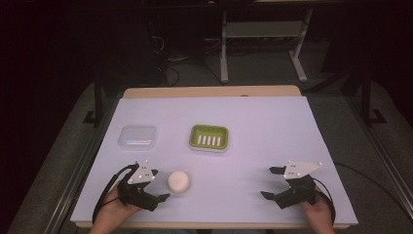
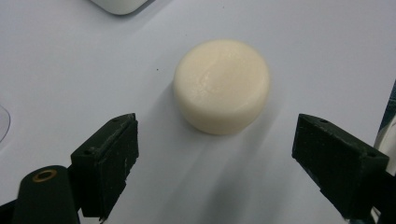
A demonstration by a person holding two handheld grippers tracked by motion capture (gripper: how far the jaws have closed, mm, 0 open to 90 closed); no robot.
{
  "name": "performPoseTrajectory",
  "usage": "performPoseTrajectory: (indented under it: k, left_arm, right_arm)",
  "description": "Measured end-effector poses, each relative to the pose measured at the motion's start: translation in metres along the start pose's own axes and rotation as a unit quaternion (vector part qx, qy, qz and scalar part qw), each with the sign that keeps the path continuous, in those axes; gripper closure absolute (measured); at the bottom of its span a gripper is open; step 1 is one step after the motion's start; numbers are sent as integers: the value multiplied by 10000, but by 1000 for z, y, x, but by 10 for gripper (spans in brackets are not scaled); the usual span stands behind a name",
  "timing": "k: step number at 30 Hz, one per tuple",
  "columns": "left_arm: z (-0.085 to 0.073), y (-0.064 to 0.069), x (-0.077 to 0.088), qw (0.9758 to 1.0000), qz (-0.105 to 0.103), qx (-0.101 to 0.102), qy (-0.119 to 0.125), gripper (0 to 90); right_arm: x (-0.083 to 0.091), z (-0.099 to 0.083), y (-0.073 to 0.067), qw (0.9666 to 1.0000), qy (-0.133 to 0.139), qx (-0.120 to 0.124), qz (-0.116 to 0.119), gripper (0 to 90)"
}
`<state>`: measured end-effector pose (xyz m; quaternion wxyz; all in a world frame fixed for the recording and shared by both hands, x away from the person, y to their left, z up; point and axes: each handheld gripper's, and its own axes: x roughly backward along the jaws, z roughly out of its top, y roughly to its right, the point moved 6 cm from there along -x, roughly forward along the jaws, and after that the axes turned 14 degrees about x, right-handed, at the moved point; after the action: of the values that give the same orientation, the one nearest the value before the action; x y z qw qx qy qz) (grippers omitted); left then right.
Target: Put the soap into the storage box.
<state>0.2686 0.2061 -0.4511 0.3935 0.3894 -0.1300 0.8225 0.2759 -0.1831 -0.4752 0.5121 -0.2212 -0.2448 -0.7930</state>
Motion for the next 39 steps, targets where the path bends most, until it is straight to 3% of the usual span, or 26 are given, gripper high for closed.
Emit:
performPoseTrajectory:
  k: [39]
  left_arm:
    - [22, 10, -31, 9978, -124, -340, -562, 147]
  right_arm:
    - [-1, 3, -2, 9999, 23, 120, 27, 131]
